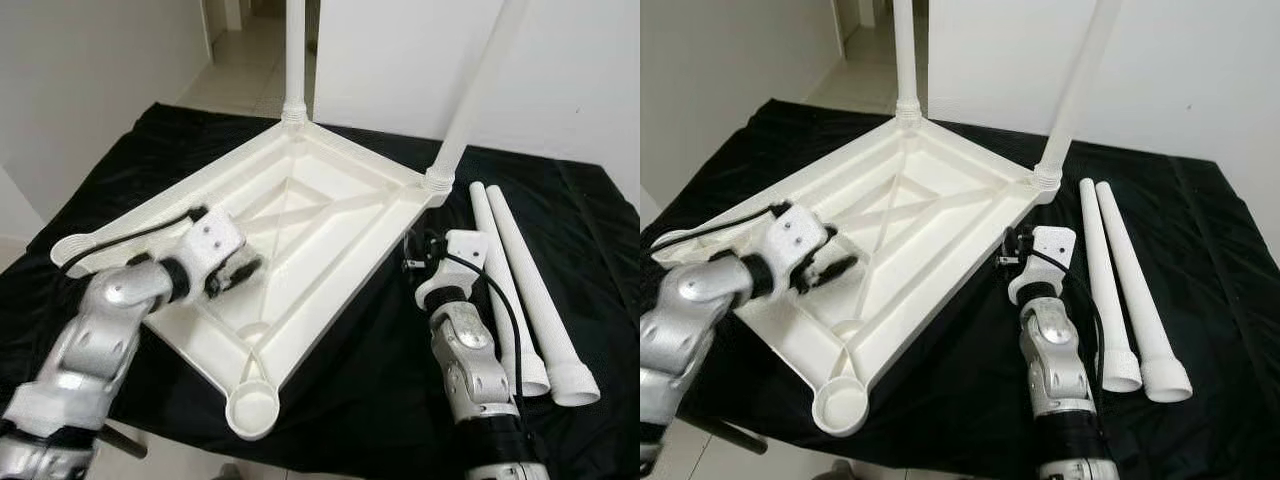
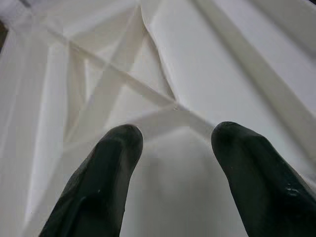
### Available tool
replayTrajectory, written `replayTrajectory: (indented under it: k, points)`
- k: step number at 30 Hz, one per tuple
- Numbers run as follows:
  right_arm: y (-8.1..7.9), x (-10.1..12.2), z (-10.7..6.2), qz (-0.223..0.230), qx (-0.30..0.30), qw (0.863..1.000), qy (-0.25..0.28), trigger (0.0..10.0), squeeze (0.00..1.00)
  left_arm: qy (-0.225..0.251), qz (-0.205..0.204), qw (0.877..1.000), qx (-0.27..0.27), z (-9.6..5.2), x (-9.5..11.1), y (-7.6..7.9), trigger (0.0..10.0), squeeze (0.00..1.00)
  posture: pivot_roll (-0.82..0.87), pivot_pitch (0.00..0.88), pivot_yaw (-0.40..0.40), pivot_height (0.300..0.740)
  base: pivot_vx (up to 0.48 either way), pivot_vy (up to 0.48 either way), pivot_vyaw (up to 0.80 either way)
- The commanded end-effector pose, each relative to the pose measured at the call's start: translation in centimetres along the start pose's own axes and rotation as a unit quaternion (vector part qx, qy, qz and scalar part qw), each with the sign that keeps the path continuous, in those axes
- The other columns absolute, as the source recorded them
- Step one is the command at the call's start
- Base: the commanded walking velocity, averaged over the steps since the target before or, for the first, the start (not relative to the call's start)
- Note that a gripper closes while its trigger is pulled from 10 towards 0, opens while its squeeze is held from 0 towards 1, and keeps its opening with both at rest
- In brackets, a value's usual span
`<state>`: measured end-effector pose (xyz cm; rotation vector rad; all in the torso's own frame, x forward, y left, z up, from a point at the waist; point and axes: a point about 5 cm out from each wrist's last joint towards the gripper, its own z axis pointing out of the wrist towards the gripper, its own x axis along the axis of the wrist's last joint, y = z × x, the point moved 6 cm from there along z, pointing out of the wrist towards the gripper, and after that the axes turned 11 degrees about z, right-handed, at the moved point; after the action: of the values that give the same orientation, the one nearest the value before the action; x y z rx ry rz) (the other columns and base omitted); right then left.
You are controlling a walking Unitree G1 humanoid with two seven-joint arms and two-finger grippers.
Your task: Building children table
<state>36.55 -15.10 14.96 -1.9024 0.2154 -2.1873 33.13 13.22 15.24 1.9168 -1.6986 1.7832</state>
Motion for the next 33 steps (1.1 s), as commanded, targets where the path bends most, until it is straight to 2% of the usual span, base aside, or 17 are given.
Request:
replayTrajectory:
  k: [1, 5, 13, 17, 20, 23, 24, 26, 28, 30, 33]
  points:
    - [0.2, 0.0, -0.1, -0.005, -0.002, 1.0, -0.002, 10.0, 0.0, 0.004, 0.005, 1.0, -0.03, -0.7, 0.2, 0.7, 10.0, 0.0, 0.14, 0.043, -0.035, 0.74, 0.0, 0.0, 0.0]
    - [0.4, 0.2, -0.1, -0.007, -0.005, 1.0, -0.001, 10.0, 0.0, -0.023, -0.002, 0.996, -0.084, -2.4, -1.1, 2.2, 10.0, 0.0, 0.14, 0.054, -0.035, 0.74, 0.0, 0.0, 0.0]
    - [0.7, 0.3, -0.2, -0.01, -0.009, 1.0, -0.002, 10.0, 0.0, -0.056, -0.002, 0.991, -0.119, -3.9, -2.4, 3.0, 10.0, 0.0, 0.13, 0.062, -0.035, 0.74, 0.0, 0.0, 0.0]
    - [0.8, 0.3, -0.2, -0.011, -0.01, 1.0, -0.001, 10.0, 0.0, -0.069, 0.007, 0.989, -0.129, -4.1, -2.9, 3.4, 10.0, 0.0, 0.13, 0.064, -0.037, 0.74, 0.0, 0.0, 0.0]
    - [0.7, 0.4, -0.1, -0.011, -0.009, 1.0, 0.0, 10.0, 0.0, -0.079, 0.033, 0.987, -0.139, -2.7, -3.0, 4.6, 10.0, 0.0, 0.13, 0.067, -0.039, 0.74, 0.0, 0.0, 0.0]
    - [0.7, 0.4, -0.1, -0.011, -0.009, 1.0, 0.0, 10.0, 0.0, -0.078, 0.033, 0.987, -0.139, -2.3, -2.9, 4.9, 10.0, 0.0, 0.13, 0.067, -0.039, 0.74, 0.0, 0.0, 0.0]
    - [0.6, 0.5, 0.0, -0.01, -0.009, 1.0, 0.0, 10.0, 0.0, -0.066, 0.034, 0.988, -0.135, -1.2, -2.3, 5.3, 10.0, 0.0, 0.12, 0.069, -0.041, 0.74, 0.0, 0.0, 0.0]
    - [0.6, 0.5, 0.0, -0.01, -0.009, 1.0, 0.0, 10.0, 0.0, -0.042, 0.029, 0.989, -0.136, 0.0, -1.1, 5.9, 10.0, 0.0, 0.12, 0.072, -0.041, 0.74, 0.0, 0.0, 0.0]
    - [0.6, 0.5, 0.0, -0.01, -0.009, 1.0, 0.0, 10.0, 0.0, -0.034, 0.025, 0.99, -0.137, 0.4, -0.7, 6.2, 10.0, 0.0, 0.12, 0.072, -0.041, 0.74, 0.0, 0.0, 0.0]
    - [0.5, 0.5, -0.1, -0.008, -0.01, 1.0, -0.001, 10.0, 0.0, -0.015, 0.026, 0.989, -0.142, 1.6, 0.2, 6.9, 10.0, 0.0, 0.11, 0.079, -0.038, 0.74, 0.0, 0.0, 0.0]
    - [0.5, 0.4, -0.2, -0.007, -0.01, 1.0, -0.002, 10.0, 0.0, -0.008, 0.025, 0.989, -0.144, 2.1, 0.6, 7.1, 10.0, 0.0, 0.11, 0.079, -0.038, 0.74, 0.0, 0.0, 0.0]
